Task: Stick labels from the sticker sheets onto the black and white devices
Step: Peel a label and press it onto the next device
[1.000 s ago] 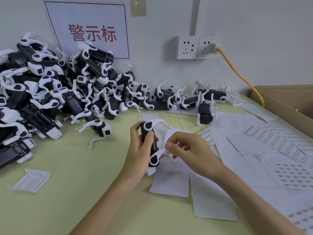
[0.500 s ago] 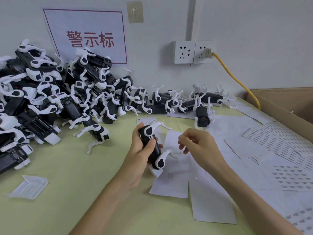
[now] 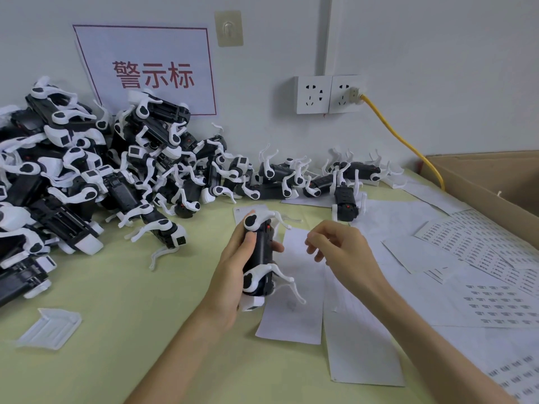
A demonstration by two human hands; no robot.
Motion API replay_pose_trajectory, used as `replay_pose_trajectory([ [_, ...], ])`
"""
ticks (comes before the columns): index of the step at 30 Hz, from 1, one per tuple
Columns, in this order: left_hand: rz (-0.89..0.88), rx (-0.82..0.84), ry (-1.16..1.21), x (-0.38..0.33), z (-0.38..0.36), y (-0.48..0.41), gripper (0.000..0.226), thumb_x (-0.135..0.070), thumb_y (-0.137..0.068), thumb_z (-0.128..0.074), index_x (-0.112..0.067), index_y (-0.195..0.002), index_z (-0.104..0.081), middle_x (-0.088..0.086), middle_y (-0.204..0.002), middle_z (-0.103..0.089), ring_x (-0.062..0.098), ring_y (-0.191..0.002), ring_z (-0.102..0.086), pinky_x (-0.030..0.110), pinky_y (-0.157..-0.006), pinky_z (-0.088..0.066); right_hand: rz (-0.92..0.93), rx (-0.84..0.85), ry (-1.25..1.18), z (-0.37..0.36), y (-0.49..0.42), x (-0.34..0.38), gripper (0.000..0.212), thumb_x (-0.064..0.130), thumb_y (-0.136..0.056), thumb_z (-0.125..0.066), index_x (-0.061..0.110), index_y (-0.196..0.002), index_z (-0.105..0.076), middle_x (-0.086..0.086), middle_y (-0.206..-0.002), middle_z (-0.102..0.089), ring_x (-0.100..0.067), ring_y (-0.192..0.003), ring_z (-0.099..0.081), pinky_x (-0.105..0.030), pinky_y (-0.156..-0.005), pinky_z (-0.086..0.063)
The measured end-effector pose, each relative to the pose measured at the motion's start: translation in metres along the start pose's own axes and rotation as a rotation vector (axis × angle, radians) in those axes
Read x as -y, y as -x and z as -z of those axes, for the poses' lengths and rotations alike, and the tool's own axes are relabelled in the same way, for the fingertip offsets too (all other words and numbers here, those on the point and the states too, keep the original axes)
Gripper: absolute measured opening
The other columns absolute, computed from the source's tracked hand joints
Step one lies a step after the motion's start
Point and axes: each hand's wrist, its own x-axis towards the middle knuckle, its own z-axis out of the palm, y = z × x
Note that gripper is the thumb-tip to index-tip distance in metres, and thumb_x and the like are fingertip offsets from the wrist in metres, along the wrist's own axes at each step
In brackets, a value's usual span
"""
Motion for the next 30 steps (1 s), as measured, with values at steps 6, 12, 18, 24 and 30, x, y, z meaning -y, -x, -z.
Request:
replay_pose_trajectory([
  [6,0.159,0.221,0.034,-0.011,0.006,0.005,0.039,-0.032,-0.099,-0.051,-0.012,-0.133,-0.057,0.017,-0.111,-0.071,0.022,-0.074,-0.070,0.027,-0.054,-0.054,-0.026,0.240,-0.417,0.004,-0.004,-0.005,0.048,0.060,-0.090,-0.045,0.027,-0.118,-0.065,-0.001,-0.097,-0.061,-0.014,-0.073,-0.059,-0.030,-0.065,-0.051],
  [12,0.214,0.307,-0.162,-0.002,0.011,0.003,0.046,-0.046,-0.089,-0.069,-0.023,-0.129,-0.063,0.015,-0.119,-0.073,0.037,-0.116,-0.068,0.054,-0.098,-0.049,0.008,0.565,-0.231,-0.005,-0.008,-0.007,0.053,0.069,-0.093,-0.047,0.038,-0.133,-0.062,0.004,-0.095,-0.066,-0.010,-0.069,-0.057,-0.020,-0.058,-0.043],
  [18,0.273,0.304,-0.165,-0.001,0.008,0.001,0.052,-0.061,-0.080,-0.074,-0.038,-0.126,-0.064,0.008,-0.118,-0.075,0.041,-0.102,-0.071,0.051,-0.079,-0.048,0.077,0.526,-0.271,0.000,-0.001,-0.005,0.046,0.056,-0.089,-0.049,0.024,-0.116,-0.069,-0.016,-0.096,-0.064,-0.014,-0.069,-0.054,-0.026,-0.055,-0.037],
  [24,0.160,0.141,-0.009,-0.002,0.009,0.000,0.049,-0.034,-0.080,-0.072,-0.024,-0.128,-0.063,0.026,-0.102,-0.060,0.040,-0.098,-0.062,0.031,-0.075,-0.057,0.085,0.198,-0.310,0.000,0.002,-0.002,0.036,0.043,-0.090,-0.044,0.011,-0.097,-0.060,-0.018,-0.089,-0.053,-0.019,-0.065,-0.043,-0.031,-0.060,-0.036],
  [30,0.106,0.040,0.081,-0.003,0.010,-0.001,0.057,-0.034,-0.087,-0.074,-0.009,-0.133,-0.050,0.021,-0.076,-0.063,0.035,-0.071,-0.061,0.045,-0.074,-0.051,0.146,0.132,-0.282,-0.008,0.007,-0.003,0.033,0.046,-0.097,-0.038,0.021,-0.105,-0.057,-0.007,-0.093,-0.056,-0.013,-0.067,-0.051,-0.019,-0.063,-0.045],
])
